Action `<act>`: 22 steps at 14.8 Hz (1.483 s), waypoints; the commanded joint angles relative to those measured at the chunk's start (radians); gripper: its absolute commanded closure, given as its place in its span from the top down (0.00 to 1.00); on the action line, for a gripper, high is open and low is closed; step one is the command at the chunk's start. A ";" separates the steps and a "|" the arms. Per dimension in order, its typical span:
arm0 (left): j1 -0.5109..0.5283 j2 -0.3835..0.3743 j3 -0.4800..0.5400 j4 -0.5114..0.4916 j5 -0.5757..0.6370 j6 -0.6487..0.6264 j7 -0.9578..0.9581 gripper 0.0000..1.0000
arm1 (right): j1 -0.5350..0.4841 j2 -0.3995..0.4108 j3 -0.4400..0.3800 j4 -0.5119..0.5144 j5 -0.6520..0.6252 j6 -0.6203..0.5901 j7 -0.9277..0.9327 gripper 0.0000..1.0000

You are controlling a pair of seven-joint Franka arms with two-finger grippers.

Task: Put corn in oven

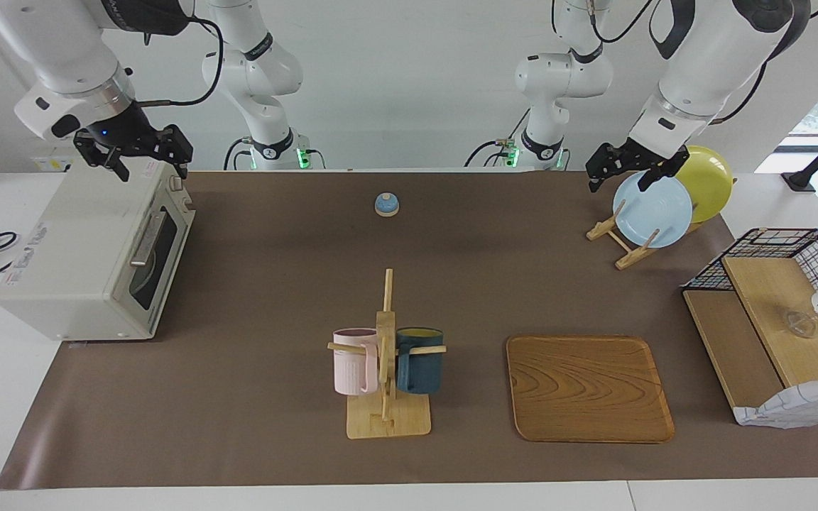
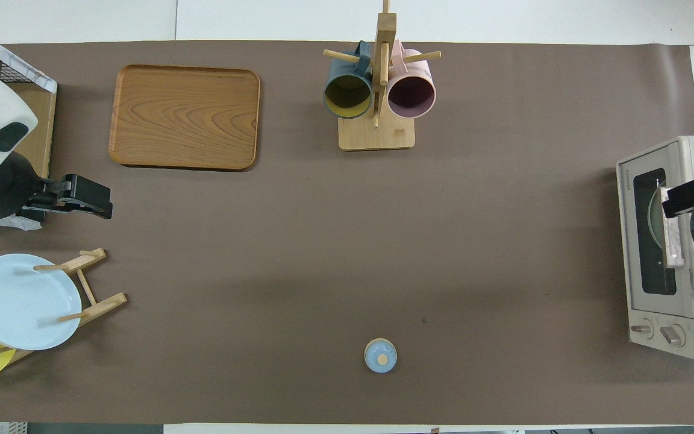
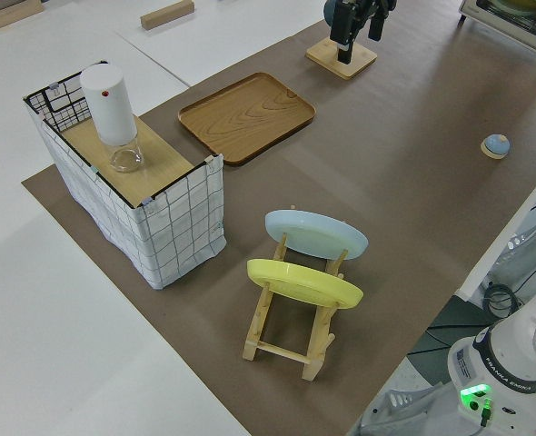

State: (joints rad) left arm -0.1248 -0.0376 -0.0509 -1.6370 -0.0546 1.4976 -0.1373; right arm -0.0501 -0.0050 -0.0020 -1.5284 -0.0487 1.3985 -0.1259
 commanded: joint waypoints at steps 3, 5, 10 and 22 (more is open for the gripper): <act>0.010 -0.005 -0.007 0.005 0.015 -0.008 0.005 1.00 | -0.005 -0.015 -0.006 -0.016 0.029 0.005 0.017 1.00; 0.010 -0.007 -0.007 0.005 0.015 -0.008 0.005 1.00 | -0.002 -0.015 -0.006 -0.015 0.029 0.004 0.017 1.00; 0.010 -0.007 -0.007 0.005 0.015 -0.008 0.005 1.00 | 0.003 -0.007 -0.004 -0.010 0.029 0.000 0.020 1.00; 0.010 -0.005 -0.007 0.005 0.015 -0.008 0.005 1.00 | -0.008 -0.010 -0.004 -0.007 0.043 0.025 0.058 1.00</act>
State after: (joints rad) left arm -0.1248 -0.0378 -0.0509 -1.6370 -0.0546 1.4976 -0.1373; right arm -0.0506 -0.0055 -0.0079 -1.5276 -0.0264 1.4119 -0.0804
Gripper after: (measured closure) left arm 0.000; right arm 0.000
